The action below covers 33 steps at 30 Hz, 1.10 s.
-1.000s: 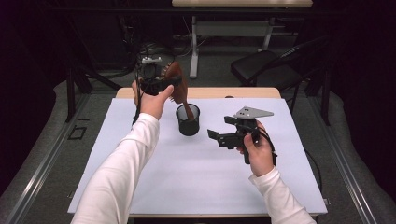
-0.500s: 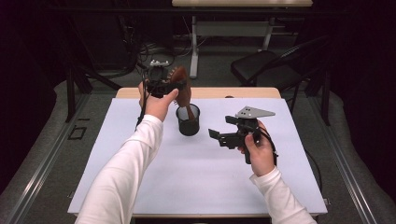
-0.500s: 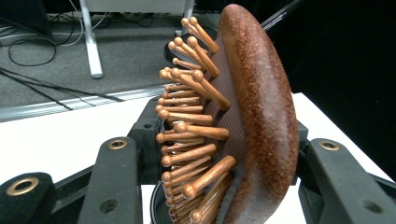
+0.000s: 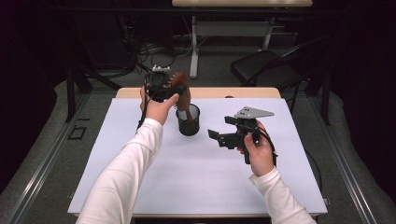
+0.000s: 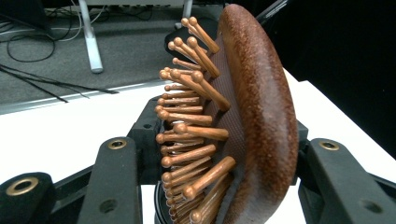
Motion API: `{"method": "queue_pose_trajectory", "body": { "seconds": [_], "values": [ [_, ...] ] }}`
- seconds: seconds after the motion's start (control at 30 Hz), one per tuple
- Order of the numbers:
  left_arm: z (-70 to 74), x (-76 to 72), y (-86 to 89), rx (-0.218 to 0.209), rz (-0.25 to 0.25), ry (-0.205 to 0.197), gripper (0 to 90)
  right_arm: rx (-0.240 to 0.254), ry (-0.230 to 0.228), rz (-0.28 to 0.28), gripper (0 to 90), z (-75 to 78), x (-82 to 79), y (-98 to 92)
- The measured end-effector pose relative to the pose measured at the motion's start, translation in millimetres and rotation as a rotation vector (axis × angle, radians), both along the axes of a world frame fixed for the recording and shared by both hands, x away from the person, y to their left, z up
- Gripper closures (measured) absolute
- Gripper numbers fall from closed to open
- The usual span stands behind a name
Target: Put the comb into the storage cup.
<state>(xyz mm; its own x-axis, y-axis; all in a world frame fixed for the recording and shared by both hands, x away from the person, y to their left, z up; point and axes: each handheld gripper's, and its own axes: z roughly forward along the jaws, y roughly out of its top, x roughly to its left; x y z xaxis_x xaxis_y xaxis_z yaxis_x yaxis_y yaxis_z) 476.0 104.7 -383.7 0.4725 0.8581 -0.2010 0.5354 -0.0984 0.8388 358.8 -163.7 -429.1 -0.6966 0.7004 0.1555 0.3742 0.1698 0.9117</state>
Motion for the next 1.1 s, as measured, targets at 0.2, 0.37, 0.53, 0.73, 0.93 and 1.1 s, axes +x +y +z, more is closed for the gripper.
{"method": "queue_pose_trajectory", "body": {
  "seconds": [0.2,0.37,0.53,0.73,0.93,1.1],
  "values": [
    [-5.7,0.7,-1.6,0.007,-0.001,0.000,49.3,0.001,0.002,-0.001,14.4,-0.3,-0.1,-0.3],
    [-11.7,1.0,-2.4,0.006,0.000,0.003,49.3,0.001,0.001,-0.001,14.4,-0.2,0.0,-0.5],
    [-17.1,1.3,-2.8,0.005,-0.002,0.005,49.3,0.000,0.008,0.001,14.4,-1.1,-0.2,0.6],
    [-23.5,1.9,-2.8,-0.005,0.008,0.004,49.3,0.001,0.007,0.000,14.4,-1.2,0.3,0.4],
    [-24.7,2.5,-0.5,-0.017,0.010,0.005,49.1,-0.002,0.007,0.002,14.4,-1.5,0.3,0.6],
    [-24.9,3.4,2.1,-0.021,0.016,0.013,48.8,-0.003,0.008,0.002,14.4,-1.6,0.1,0.8]
  ]
}}
